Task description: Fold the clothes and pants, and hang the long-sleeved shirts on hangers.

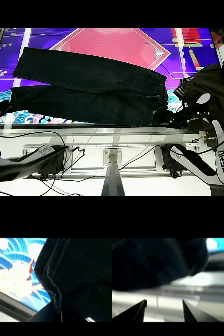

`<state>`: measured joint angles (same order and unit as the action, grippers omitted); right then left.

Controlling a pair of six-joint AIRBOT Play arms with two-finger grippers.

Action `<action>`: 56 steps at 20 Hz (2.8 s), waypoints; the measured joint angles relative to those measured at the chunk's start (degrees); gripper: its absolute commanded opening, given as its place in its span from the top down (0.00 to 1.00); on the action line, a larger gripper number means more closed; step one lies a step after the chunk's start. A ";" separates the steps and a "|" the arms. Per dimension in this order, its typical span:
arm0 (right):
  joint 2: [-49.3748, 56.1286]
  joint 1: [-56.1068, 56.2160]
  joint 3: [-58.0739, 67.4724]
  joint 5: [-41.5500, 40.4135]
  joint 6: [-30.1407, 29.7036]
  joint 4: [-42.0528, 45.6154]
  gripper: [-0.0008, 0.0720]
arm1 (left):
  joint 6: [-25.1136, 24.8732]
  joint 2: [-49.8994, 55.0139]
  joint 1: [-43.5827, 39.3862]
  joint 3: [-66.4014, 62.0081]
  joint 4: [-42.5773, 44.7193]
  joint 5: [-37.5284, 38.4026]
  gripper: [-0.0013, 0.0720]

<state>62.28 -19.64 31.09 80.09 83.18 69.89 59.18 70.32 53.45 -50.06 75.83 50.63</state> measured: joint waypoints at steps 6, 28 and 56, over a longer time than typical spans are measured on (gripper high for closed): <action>1.79 0.00 -4.31 -10.51 4.59 -5.53 0.42 | 0.00 0.13 0.00 0.00 -0.02 0.07 0.94; -36.70 0.00 13.60 0.17 6.64 11.47 0.97 | 0.04 -11.13 -0.48 -0.04 -6.01 -0.04 0.95; 10.58 6.03 18.45 -61.11 12.15 -11.28 0.02 | 10.10 25.79 -31.91 -29.11 -4.07 -41.55 0.02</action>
<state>72.86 -13.61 49.54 18.98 95.33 58.61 69.28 96.12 21.54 -79.18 71.77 9.08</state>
